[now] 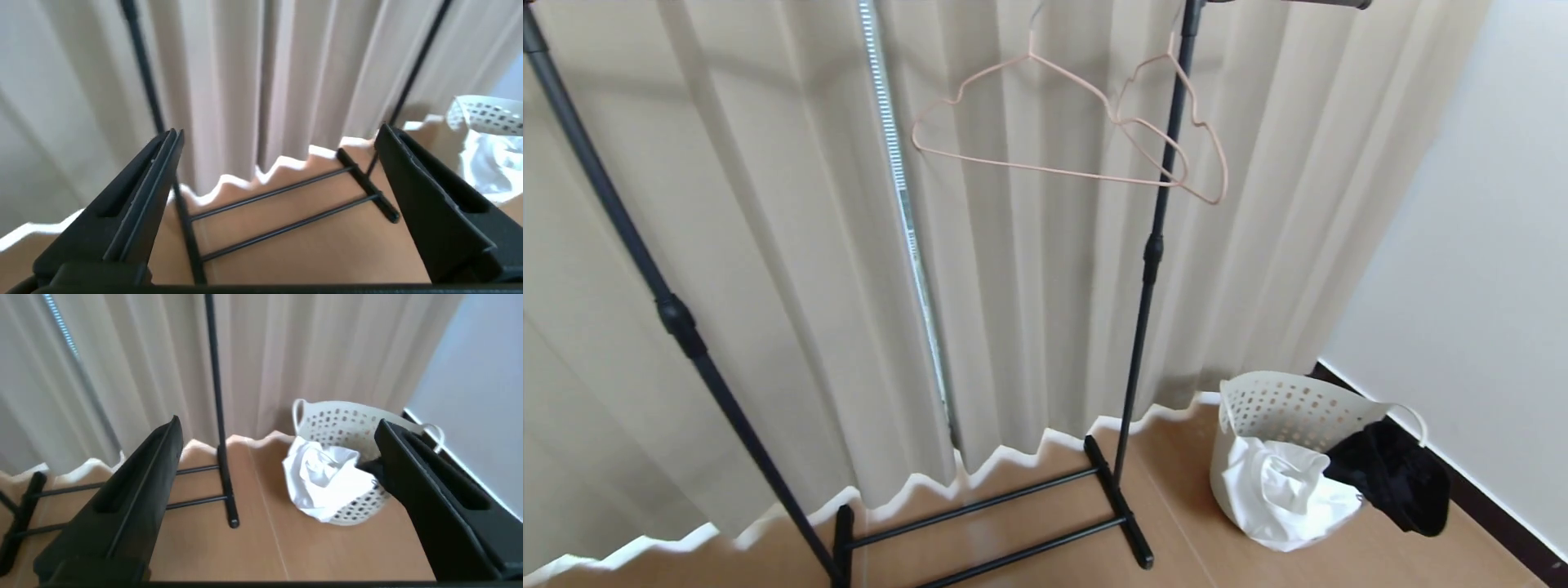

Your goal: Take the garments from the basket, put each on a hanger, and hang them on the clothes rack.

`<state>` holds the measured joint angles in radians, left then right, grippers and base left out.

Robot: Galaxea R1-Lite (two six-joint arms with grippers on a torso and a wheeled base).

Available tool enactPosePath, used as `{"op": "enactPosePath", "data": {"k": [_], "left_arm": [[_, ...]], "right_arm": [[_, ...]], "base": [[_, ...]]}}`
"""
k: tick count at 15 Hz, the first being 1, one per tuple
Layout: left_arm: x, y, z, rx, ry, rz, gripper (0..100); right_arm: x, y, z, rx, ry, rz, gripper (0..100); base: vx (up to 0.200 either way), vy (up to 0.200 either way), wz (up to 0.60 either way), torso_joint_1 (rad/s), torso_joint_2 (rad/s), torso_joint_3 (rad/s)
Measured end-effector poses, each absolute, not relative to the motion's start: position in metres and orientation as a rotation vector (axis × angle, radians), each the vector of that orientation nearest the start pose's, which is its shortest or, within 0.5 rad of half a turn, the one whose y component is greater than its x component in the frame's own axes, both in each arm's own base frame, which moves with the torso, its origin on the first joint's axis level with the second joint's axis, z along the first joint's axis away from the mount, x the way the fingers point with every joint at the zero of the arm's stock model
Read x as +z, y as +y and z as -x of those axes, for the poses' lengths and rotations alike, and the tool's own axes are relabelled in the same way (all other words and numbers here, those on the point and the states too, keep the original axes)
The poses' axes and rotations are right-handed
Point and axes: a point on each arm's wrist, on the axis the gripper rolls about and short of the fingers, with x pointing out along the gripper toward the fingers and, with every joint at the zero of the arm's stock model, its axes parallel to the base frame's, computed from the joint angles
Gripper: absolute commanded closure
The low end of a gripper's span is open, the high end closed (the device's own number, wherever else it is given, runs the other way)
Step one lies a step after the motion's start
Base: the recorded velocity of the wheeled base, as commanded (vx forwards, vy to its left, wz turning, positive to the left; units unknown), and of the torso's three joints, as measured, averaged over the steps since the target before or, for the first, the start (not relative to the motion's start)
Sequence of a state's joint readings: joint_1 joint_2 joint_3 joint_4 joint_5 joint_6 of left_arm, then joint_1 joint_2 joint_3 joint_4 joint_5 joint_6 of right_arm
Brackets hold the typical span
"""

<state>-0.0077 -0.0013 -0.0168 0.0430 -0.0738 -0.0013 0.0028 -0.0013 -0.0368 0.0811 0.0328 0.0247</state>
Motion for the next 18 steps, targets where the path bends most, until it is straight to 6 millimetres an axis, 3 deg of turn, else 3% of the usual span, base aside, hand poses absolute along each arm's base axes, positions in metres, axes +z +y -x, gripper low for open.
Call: {"op": "enactPosePath", "data": {"k": [18], "left_arm": [[0.0757, -0.0015, 0.0243, -0.081, 0.025, 0.002, 0]], "right_arm": [[0.0774, 0.0006, 0.0259, 0.032, 0.042, -0.025, 0]], "base": [[0.0, -0.2, 0.0, 0.002, 0.0, 0.005]]}}
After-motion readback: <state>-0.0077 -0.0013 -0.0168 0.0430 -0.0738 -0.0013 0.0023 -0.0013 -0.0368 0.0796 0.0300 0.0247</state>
